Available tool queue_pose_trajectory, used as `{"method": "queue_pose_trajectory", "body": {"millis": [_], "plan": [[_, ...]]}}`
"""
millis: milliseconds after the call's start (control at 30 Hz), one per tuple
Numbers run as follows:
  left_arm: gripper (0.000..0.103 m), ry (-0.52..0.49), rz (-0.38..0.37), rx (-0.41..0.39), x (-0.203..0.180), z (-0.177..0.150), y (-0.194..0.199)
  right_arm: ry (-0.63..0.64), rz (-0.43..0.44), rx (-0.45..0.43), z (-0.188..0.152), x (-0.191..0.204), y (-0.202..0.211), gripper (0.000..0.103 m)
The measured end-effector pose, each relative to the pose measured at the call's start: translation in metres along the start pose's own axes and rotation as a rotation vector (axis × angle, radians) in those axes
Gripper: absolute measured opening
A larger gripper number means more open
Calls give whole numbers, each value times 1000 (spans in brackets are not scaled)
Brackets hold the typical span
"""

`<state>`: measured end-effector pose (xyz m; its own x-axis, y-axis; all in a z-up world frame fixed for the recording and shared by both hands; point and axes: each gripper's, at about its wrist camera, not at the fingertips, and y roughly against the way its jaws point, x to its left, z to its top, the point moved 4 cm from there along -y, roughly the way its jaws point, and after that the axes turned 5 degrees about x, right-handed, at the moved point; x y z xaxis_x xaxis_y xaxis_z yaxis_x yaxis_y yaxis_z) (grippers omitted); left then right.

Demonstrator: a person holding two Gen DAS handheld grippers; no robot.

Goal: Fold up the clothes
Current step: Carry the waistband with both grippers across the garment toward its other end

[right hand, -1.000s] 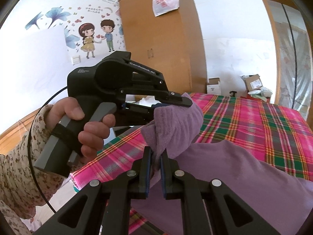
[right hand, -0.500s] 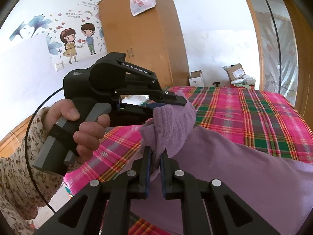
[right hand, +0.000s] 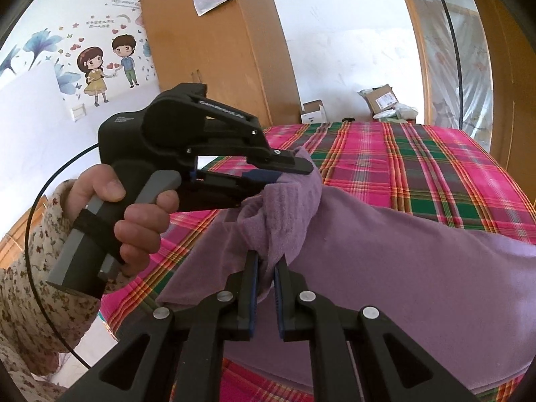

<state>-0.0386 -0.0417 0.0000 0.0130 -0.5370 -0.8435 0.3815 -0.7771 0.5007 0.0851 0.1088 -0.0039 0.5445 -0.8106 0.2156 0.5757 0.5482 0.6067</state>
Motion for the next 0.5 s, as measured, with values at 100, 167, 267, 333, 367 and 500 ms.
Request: {"method": "queue_pose_trajectory", "body": {"millis": [100, 167, 267, 333, 367, 500], "plan": [[13, -7, 4, 10, -3, -3, -6, -13, 1, 11, -3, -3, -2, 9], [13, -13, 19, 12, -4, -4, -9, -32, 2, 26, -6, -8, -4, 9], [15, -13, 33, 20, -3, -6, -13, -56, 4, 50, -10, -16, -7, 10], [19, -22, 25, 22, -4, -6, -12, -78, 2, 63, -13, -22, -9, 10], [21, -33, 29, 18, -5, -6, -11, -92, 5, 72, -15, -25, -10, 11], [25, -79, 36, -33, -10, -9, 6, -129, 6, 108, -22, -34, -13, 11]]}}
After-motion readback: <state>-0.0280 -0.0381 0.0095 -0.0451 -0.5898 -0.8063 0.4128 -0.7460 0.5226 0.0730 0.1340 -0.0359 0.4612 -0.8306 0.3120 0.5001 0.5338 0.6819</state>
